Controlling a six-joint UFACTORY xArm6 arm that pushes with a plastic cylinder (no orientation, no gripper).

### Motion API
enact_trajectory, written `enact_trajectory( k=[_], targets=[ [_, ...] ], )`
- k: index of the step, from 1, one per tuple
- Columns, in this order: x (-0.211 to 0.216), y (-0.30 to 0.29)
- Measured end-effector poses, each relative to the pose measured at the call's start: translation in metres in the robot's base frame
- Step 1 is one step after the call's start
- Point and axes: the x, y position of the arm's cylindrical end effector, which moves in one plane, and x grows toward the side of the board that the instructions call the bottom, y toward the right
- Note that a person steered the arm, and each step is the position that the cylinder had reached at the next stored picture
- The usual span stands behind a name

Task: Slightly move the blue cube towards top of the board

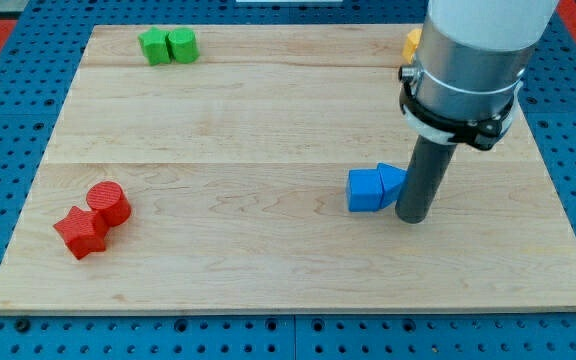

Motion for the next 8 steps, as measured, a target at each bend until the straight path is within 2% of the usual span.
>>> enact_trajectory(
  k=[1,2,7,8],
  targets=[
    [-0.001,-0.045],
    [-0.007,-0.066],
    [-0.019,-0.07],
    [0.009,-0.09]
  ],
)
